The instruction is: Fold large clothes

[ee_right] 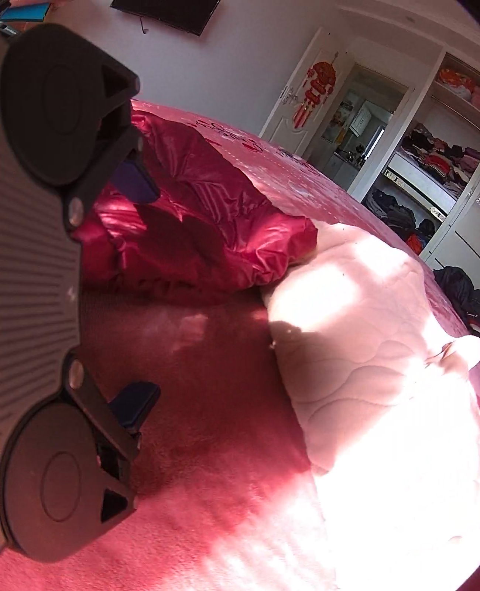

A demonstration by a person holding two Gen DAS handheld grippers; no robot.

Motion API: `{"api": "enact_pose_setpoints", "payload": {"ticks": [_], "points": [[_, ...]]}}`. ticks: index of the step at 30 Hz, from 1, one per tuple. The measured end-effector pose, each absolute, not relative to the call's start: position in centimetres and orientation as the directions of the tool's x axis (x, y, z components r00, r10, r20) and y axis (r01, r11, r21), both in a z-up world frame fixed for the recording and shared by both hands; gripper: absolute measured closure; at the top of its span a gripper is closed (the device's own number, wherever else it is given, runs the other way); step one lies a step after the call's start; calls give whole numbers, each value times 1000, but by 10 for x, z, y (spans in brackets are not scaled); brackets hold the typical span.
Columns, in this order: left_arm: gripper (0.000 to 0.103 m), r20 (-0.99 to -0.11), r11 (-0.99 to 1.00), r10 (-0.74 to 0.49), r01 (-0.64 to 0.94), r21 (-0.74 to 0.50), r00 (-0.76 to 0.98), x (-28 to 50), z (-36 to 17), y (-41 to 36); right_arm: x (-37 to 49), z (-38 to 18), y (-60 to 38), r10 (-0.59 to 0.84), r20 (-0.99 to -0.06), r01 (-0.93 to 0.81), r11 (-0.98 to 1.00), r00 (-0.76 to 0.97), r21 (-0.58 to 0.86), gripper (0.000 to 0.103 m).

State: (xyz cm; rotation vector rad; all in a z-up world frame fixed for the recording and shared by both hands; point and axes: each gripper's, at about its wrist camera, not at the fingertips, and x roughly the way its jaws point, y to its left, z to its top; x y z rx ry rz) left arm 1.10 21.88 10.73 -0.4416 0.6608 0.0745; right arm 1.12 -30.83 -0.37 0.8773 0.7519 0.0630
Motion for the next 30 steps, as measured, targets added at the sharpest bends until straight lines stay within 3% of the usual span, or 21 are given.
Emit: {"api": "enact_pose_setpoints", "payload": {"ticks": [5,16,22,30], "points": [[0,-599,905,-99,-178,-386,794,19,102,228,11,-6,-305,413,-528,189,627,742,756,0],[0,-588,849,-287,-83,-522,756,76,53,244,34,-12,-293,611,-396,12,534,685,845,0],[0,-588,786,-411,-56,-616,697,110,33,248,44,-12,-287,637,-382,-35,541,669,840,0],[0,-634,782,-469,-46,-622,615,138,16,239,54,-9,-280,629,-396,-68,582,669,811,0]]}}
